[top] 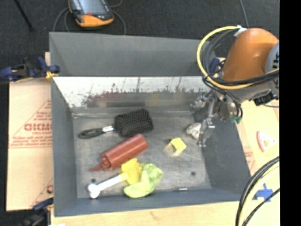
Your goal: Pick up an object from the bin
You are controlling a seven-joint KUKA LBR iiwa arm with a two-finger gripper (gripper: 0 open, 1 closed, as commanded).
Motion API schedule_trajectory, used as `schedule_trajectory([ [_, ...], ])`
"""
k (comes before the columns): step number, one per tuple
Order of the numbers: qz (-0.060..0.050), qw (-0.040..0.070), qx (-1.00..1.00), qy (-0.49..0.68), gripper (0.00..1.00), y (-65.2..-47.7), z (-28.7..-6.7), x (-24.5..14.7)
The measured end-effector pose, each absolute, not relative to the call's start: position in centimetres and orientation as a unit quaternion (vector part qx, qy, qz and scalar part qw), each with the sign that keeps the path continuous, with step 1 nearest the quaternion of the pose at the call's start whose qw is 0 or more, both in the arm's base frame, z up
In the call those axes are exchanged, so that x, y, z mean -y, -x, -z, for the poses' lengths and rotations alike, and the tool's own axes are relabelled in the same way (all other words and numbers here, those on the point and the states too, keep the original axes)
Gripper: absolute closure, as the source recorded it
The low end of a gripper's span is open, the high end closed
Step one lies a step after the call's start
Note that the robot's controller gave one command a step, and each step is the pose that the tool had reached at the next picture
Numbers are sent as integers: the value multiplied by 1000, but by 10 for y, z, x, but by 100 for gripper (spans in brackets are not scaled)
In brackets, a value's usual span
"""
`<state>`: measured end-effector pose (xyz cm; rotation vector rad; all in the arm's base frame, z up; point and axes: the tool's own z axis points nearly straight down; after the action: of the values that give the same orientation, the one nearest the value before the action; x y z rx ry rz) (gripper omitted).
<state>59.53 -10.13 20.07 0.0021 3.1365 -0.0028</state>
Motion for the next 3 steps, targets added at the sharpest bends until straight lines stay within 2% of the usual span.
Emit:
schedule_trajectory([
  [2,0,4,-1000,-17,0,-587,-85,71],
  [3,3,7,-999,-40,0,-584,-68,50],
])
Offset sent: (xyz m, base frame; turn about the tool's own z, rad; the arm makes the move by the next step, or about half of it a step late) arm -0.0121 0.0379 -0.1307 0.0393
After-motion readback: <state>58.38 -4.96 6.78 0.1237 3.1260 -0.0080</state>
